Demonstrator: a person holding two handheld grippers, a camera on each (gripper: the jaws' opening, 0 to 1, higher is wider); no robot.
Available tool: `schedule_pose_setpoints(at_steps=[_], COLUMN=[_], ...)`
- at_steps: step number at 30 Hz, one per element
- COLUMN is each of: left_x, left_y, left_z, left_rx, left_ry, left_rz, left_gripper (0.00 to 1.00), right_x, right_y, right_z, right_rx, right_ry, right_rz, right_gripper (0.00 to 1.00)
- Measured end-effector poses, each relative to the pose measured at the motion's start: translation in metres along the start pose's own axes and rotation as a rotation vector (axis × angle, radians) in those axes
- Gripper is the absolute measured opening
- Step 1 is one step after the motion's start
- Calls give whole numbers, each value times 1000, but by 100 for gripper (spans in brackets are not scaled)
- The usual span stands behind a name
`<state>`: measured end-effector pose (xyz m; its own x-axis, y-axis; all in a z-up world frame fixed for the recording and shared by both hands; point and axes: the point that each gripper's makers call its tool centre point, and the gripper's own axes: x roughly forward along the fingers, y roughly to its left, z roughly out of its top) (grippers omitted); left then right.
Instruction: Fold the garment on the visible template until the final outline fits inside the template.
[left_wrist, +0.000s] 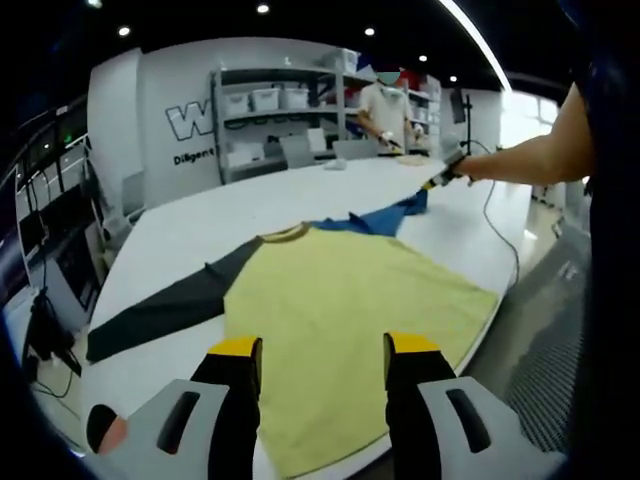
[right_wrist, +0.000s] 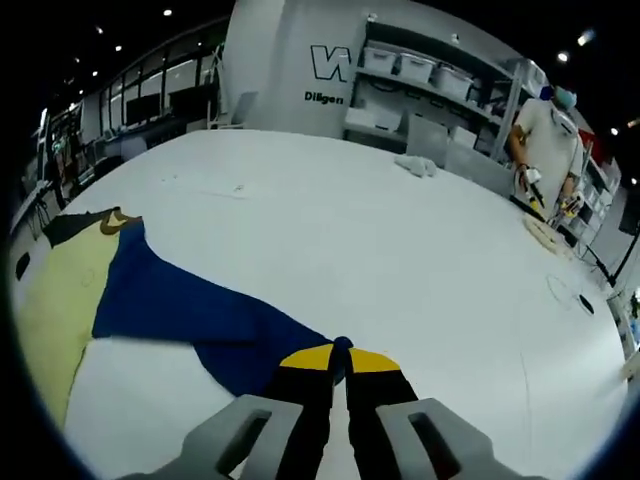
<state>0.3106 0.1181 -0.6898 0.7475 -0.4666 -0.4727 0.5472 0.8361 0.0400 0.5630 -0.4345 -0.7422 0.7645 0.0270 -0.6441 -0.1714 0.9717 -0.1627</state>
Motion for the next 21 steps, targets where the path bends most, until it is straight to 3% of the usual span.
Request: schedule_pose_setpoints(at_steps=[8, 10, 11, 14, 21], left_x=[0, 0, 0, 0, 1], left_y=[-1, -1, -1, -1, 3], left_z=[-1, 0, 0, 0, -3], left_rx=[4, 5, 3, 2, 0], left_ry=[-4, -3, -4, -1, 2], left_rz=[-16, -16, -16, -16, -14], left_gripper=[42, 42, 42, 42, 42], right_x=[-10, -14, -16, -14, -1], right_y=[-4, -13, -10, -5, -1], right_z=[6, 20, 24, 24, 30], right_rx=[22, -15, 22, -18, -41], right_ry=[-8, -71, -73, -19, -21], right_rz=[-26, -97, -86, -67, -79], right_gripper=[0, 0, 0, 0, 0])
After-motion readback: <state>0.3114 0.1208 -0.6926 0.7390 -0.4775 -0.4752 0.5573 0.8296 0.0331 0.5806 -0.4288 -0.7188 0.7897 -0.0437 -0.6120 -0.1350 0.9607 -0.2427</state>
